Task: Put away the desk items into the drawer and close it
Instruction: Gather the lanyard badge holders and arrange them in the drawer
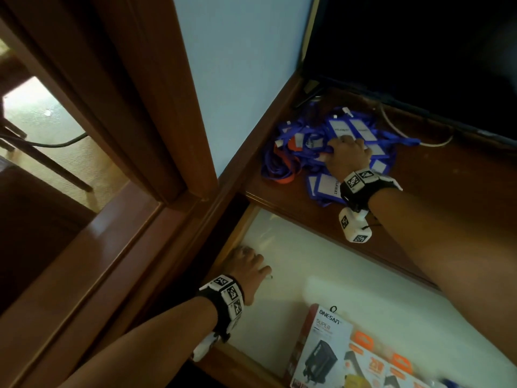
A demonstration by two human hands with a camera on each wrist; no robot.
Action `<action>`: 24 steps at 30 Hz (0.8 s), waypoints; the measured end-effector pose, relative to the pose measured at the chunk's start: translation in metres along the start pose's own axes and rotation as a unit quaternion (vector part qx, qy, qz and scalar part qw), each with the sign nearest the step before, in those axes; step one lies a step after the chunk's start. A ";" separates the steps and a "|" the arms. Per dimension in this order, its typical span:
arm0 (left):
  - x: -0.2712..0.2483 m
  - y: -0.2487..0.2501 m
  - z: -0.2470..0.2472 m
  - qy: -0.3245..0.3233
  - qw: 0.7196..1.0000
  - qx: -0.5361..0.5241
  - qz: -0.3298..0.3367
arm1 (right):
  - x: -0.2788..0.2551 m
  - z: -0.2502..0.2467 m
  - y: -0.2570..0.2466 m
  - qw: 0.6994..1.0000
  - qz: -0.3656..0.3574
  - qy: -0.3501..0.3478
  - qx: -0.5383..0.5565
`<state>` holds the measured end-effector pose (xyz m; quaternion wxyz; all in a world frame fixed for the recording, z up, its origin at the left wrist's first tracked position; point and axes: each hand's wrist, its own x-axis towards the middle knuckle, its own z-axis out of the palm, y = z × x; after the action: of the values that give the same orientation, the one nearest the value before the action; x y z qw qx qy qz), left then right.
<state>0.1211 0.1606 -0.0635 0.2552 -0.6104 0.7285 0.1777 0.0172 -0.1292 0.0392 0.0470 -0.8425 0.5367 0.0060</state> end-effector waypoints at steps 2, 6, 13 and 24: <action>0.000 0.004 0.000 -0.003 1.000 -0.003 -0.015 | -0.009 0.000 0.003 1.000 -0.007 -0.001 0.010; -0.003 -0.001 0.000 0.011 0.999 -0.036 0.009 | -0.029 0.006 0.013 0.999 -0.020 -0.035 0.032; 0.004 -0.018 -0.048 0.087 0.960 -0.265 0.011 | -0.062 0.003 0.019 0.999 -0.043 0.012 0.028; 0.097 -0.036 -0.140 0.305 0.911 -0.234 -0.149 | -0.081 -0.005 0.028 0.988 0.027 0.059 0.140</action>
<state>0.1229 -0.0035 -0.0055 -0.1061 -0.7784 0.6091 0.1088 -0.0428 -0.0686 0.0465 0.1330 -0.8116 0.5566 -0.1175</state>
